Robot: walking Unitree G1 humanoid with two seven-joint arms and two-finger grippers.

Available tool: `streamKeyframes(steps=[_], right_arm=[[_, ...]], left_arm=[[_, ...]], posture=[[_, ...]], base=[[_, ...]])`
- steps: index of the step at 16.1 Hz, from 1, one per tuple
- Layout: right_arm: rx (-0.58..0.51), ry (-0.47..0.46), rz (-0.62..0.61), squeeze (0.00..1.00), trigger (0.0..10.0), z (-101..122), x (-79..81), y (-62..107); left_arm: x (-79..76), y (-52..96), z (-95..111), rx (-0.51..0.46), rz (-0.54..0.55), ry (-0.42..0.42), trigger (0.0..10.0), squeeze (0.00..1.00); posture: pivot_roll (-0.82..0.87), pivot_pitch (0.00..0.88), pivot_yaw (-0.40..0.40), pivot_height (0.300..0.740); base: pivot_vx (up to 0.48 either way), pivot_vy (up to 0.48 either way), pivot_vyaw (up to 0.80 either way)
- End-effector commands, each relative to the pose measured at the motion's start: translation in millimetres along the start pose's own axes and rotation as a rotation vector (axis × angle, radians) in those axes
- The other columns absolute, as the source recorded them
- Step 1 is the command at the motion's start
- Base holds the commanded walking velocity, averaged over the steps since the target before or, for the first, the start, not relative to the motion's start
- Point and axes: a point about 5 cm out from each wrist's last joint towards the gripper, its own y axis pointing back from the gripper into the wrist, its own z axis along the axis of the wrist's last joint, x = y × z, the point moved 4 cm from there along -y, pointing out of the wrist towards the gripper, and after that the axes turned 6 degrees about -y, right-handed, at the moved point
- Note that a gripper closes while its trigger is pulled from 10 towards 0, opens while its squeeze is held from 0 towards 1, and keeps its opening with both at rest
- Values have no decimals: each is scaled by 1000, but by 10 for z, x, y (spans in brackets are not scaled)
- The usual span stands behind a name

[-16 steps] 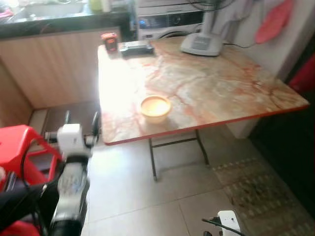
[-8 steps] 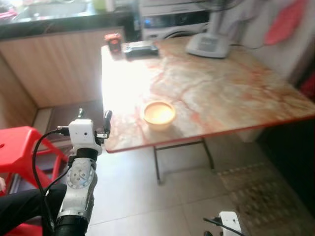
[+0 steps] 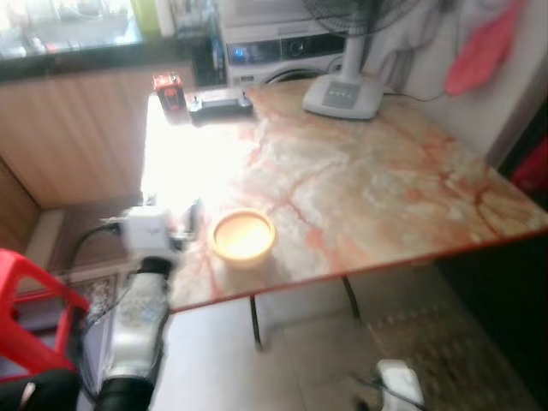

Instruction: Restocking fridge

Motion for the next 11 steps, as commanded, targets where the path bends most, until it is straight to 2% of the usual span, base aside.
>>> streamKeyframes(steps=[1, 2, 3, 5, 7, 9, 10, 11], right_arm=[[27, -7, -23, 0, 10000, -105, -94, 32], [27, -4, -22, 0, 10000, -101, -95, 32], [26, -2, -22, 0, 10000, -95, -97, 32], [26, 4, -22, 0, 10000, -91, -101, 32], [26, 13, -13, 0, 10000, -82, -90, 30], [26, 11, -11, 0, 10000, -81, -89, 30], [25, 7, -14, 0, 10000, -81, -92, 30], [27, 9, -17, 0, 10000, -82, -95, 30]], left_arm=[[-63, -5, 9, 5, -7, 46, 10000, 0], [-84, 17, -43, 35, -4, 96, 10000, 0], [-135, 97, -199, 109, -2, 180, 10000, 0], [-144, 131, -161, 89, 25, 180, 10000, 0], [-319, 174, -157, 117, 3, 298, 10000, 0], [-356, 167, -169, 127, 7, 346, 10000, 0], [-367, 155, -160, 127, 8, 371, 10000, 329], [-353, 120, -154, 129, 26, 414, 10000, 1000]], posture=[[58, 37, 25, 740], [58, 36, 24, 740], [59, 36, 23, 740], [64, 35, 18, 740], [63, 37, 16, 740], [63, 37, 16, 740], [63, 37, 15, 740], [63, 37, 15, 740]], base=[[0, 0, 0], [0, 0, 0], [0, 0, 0], [0, 0, 0], [0, 0, 0], [0, 0, 0], [0, 0, 0], [0, 0, 0]])
